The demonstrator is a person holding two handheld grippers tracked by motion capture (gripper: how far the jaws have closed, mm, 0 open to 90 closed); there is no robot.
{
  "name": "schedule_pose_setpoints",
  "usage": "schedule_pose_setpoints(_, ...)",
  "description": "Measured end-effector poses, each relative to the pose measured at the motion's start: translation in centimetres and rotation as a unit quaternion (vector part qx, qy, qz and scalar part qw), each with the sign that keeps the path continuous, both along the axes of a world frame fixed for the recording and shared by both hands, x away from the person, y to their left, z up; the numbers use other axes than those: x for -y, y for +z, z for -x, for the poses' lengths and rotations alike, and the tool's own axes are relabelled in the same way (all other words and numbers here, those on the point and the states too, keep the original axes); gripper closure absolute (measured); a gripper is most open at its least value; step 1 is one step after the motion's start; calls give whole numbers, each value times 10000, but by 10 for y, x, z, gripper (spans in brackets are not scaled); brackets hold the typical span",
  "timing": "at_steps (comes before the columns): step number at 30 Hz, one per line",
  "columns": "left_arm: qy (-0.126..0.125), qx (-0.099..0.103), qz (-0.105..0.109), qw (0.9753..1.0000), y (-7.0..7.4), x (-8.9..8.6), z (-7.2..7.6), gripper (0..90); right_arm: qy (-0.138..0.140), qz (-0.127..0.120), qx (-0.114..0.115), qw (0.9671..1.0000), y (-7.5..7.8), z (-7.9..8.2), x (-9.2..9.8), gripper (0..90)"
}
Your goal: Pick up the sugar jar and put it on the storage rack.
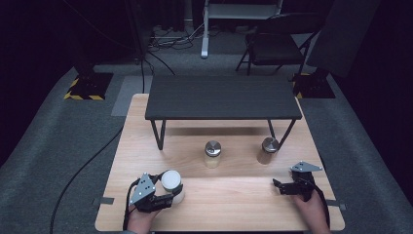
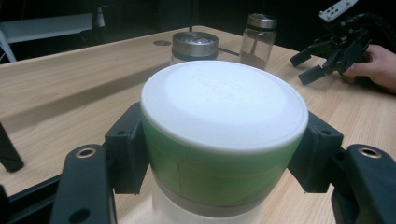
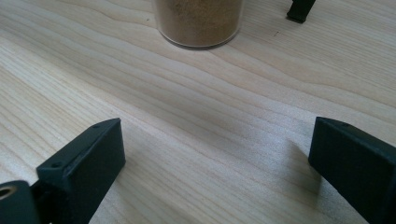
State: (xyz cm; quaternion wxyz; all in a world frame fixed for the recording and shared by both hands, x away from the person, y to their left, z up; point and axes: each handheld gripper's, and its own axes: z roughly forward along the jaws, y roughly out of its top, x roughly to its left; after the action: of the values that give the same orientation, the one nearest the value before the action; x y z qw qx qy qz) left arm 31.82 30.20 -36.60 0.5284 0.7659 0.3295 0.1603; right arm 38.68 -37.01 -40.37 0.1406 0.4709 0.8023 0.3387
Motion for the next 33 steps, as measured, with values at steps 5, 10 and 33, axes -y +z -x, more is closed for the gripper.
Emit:
schedule_pose_setpoints(5,78,-6,34,10000,3,1,-2,329,-6,-1,0,10000,0,0,0,34)
schedule_pose_setpoints(10,155,5,121,9998,12,5,-6,329,-8,0,-1,10000,0,0,0,34)
schedule_pose_setpoints(33,-14,296,210,9993,93,39,-63,330,-47,6,-8,10000,0,2,-1,33)
